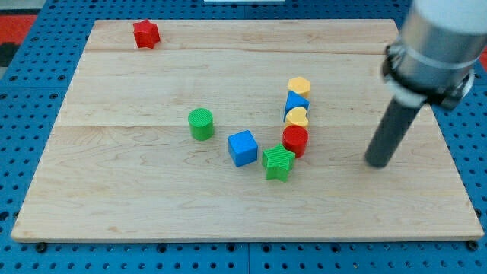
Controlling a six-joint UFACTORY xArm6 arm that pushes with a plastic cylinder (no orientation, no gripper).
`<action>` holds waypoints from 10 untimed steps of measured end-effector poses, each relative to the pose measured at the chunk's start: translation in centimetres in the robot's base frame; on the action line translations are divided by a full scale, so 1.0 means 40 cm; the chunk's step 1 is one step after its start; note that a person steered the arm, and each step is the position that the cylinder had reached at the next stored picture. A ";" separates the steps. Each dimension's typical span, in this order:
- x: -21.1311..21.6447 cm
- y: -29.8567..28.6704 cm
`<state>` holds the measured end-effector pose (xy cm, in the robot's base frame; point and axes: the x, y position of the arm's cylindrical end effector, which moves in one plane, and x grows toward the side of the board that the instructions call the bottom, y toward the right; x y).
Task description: Push the blue cube to the vertical top of the green circle
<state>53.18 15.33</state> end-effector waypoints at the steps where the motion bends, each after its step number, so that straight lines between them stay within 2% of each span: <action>1: 0.018 -0.316; 2: -0.018 -0.493; 4: -0.130 -0.500; 6: -0.280 -0.413; 8: -0.326 -0.280; 9: -0.418 -0.317; 10: -0.507 -0.469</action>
<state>32.90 -3.42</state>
